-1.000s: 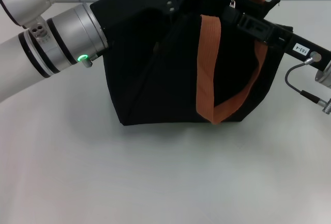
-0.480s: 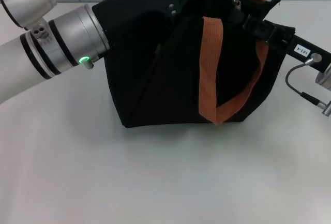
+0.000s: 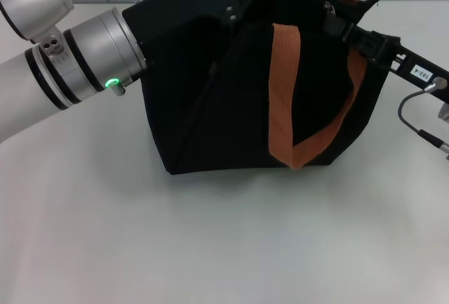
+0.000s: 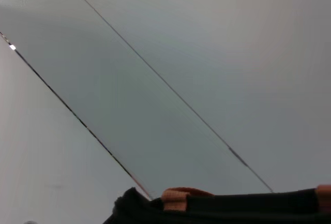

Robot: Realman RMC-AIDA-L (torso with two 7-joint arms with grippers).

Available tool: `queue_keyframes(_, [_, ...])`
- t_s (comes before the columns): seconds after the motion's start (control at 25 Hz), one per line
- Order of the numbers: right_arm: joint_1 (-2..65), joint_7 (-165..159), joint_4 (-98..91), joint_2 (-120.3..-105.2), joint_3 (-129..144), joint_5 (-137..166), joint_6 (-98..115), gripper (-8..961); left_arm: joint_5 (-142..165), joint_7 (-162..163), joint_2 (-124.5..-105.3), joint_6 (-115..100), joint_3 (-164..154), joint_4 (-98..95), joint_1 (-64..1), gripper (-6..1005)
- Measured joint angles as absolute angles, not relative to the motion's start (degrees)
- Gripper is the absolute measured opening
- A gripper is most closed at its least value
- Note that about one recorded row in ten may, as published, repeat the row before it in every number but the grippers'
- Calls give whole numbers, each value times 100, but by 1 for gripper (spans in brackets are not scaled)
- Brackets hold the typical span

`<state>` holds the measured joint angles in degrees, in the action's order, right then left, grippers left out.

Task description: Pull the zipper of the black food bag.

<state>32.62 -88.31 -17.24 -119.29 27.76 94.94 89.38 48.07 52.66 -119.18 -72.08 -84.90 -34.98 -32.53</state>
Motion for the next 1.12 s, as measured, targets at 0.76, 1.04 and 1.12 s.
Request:
queue_keyframes(0.76, [2869,-8862,-1782,-11911,2230,9497,8715,-4,4804,5264,-11918,-7208,-8490,-3489,-3189,170])
queue_keyframes(1.04, [2543,-8715,-1838,-11909,2019,9160,9179,-5,4759,5268,-11917,-7197,-8491,-3487,-3161,172])
queue_keyframes(1.12, [2484,-8623,-1831,-11909,2014,9052,9309,-5,4758,5275,-11917,-7189,-8491,-3487,-3161,172])
